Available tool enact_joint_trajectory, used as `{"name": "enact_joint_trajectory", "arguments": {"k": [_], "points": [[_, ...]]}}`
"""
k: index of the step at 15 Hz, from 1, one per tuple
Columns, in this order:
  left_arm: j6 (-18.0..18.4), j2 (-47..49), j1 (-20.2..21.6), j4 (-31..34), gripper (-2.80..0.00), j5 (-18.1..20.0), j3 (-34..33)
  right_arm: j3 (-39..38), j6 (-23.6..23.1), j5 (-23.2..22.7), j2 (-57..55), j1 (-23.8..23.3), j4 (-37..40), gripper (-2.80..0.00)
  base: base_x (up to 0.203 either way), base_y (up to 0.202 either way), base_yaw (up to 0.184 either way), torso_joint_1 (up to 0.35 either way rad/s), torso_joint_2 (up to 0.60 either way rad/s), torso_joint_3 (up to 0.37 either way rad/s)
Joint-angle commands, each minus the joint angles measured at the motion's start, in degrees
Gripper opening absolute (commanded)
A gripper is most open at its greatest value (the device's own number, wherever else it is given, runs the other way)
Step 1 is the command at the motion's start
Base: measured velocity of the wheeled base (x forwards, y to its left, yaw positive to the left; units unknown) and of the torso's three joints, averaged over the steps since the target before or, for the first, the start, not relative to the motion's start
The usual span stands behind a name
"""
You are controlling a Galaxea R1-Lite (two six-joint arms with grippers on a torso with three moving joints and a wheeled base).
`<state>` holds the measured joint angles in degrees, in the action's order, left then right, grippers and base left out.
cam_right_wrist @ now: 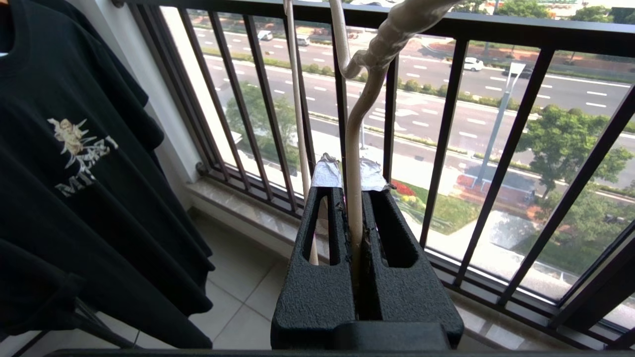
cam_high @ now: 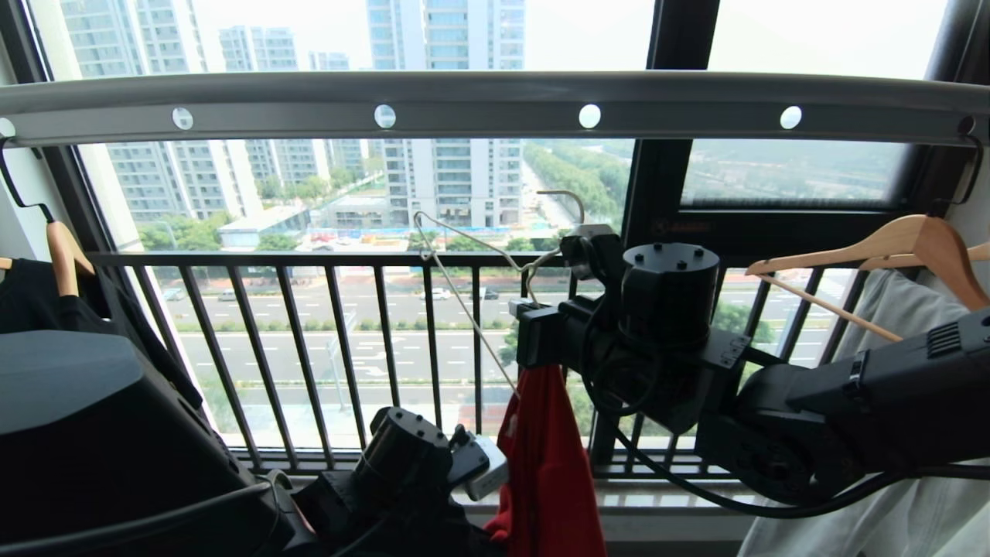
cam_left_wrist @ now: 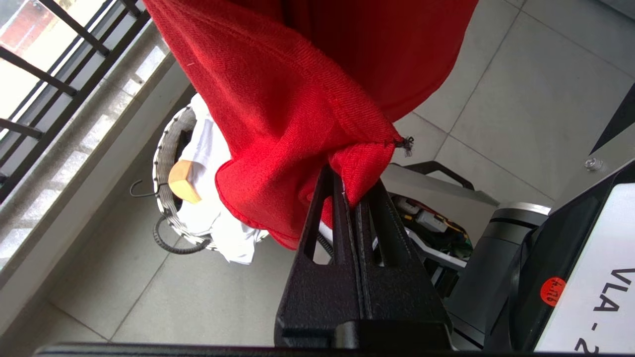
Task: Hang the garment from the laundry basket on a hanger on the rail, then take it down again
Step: Take the clothes off the clothes rack
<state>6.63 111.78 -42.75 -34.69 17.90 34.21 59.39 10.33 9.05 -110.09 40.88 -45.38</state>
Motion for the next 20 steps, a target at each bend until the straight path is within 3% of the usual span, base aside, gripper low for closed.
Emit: {"name": "enact_joint_trajectory", "arguments": {"k": [1,7,10,13,18,20], "points": [[2.3,1.3,1.3,-0.2,-2.80,0.1,-0.3,0.2,0.1,0.3,0.5,0.0,-0.2,-2.80,0.000,0.000,0.000,0.000,0.00,0.000],[1.7,6.4,9.4,-0.4,-2.80,-0.1,5.1,0.1,0.1,0.4,1.0,0.0,-0.1,-2.80,0.000,0.000,0.000,0.000,0.00,0.000],[2.2,9.0,9.5,-0.3,-2.80,-1.5,5.6,0.2,0.2,0.4,0.3,-0.1,-0.2,-2.80,0.000,0.000,0.000,0.000,0.00,0.000],[4.8,14.5,9.5,0.0,-2.80,-10.2,7.0,0.7,0.3,0.4,0.5,-0.7,-0.2,-2.80,0.000,0.000,0.000,0.000,0.00,0.000],[10.0,16.7,9.4,0.1,-2.80,-10.4,5.3,1.2,1.5,0.9,1.0,-1.1,-0.2,-2.80,0.000,0.000,0.000,0.000,0.00,0.000],[9.2,16.4,9.5,-0.1,-2.80,-10.4,6.4,1.1,1.5,0.9,1.0,-1.1,-0.2,-2.80,0.000,0.000,0.000,0.000,0.00,0.000]]}}
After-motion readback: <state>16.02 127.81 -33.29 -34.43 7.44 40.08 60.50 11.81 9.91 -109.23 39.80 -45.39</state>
